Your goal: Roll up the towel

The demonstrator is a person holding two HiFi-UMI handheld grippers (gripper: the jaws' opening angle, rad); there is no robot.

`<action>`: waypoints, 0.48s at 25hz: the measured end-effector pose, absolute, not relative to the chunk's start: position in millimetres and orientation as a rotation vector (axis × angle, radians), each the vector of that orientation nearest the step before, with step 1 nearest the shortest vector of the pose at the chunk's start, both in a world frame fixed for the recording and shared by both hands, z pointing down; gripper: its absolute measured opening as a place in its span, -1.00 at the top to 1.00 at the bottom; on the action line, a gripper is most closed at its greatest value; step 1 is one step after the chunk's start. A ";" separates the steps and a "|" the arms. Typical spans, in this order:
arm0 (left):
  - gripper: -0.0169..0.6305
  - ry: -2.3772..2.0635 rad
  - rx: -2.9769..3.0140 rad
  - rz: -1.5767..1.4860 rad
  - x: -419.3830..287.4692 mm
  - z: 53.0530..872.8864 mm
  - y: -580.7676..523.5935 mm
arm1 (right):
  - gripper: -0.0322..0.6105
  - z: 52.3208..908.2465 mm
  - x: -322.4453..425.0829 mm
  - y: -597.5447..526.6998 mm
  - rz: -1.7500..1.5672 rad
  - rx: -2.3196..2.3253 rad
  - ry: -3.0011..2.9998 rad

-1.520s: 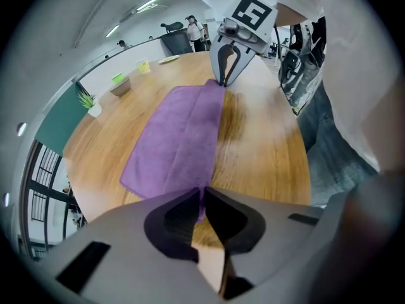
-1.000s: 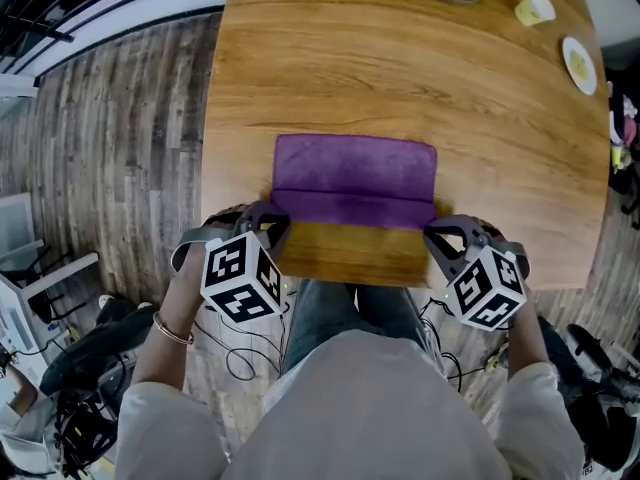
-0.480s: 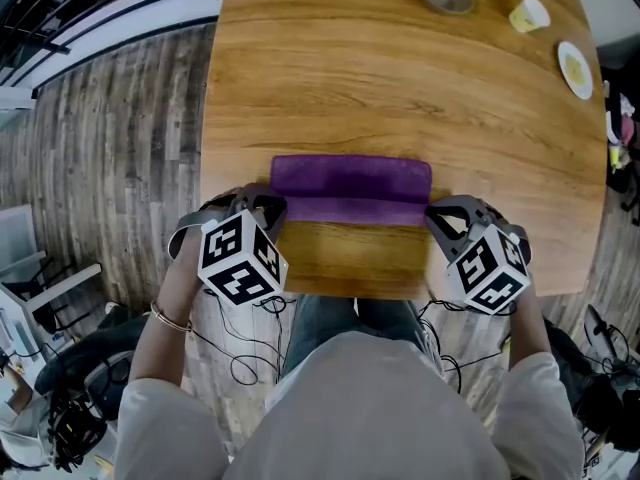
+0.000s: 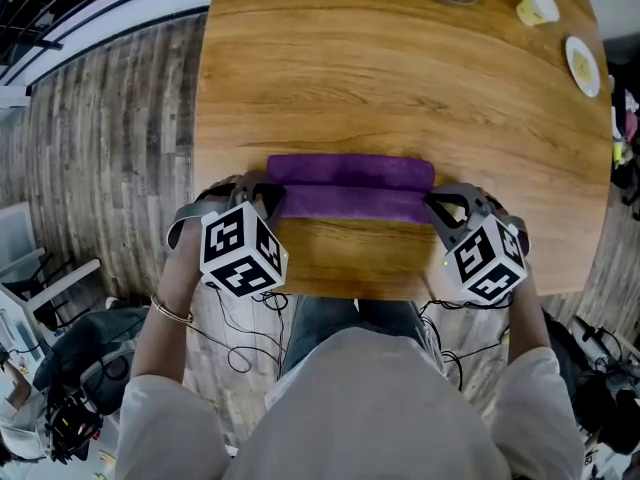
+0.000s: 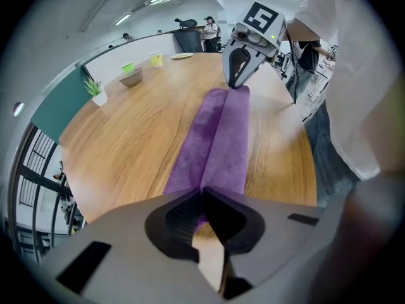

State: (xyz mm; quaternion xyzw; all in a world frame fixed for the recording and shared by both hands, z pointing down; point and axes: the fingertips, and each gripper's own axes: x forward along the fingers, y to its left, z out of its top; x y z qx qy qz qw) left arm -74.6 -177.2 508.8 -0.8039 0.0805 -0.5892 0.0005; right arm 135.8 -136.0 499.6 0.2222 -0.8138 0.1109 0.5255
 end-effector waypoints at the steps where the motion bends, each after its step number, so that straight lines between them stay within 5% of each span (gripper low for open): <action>1: 0.87 0.261 -2.526 -1.844 -75.0 508.5 -177.7 | 0.83 499.2 136.8 -136.4 0.257 0.542 -1.945; 12: 0.78 0.274 -2.539 -1.776 -78.9 480.0 -146.5 | 0.69 473.5 127.5 -108.5 0.177 0.538 -1.974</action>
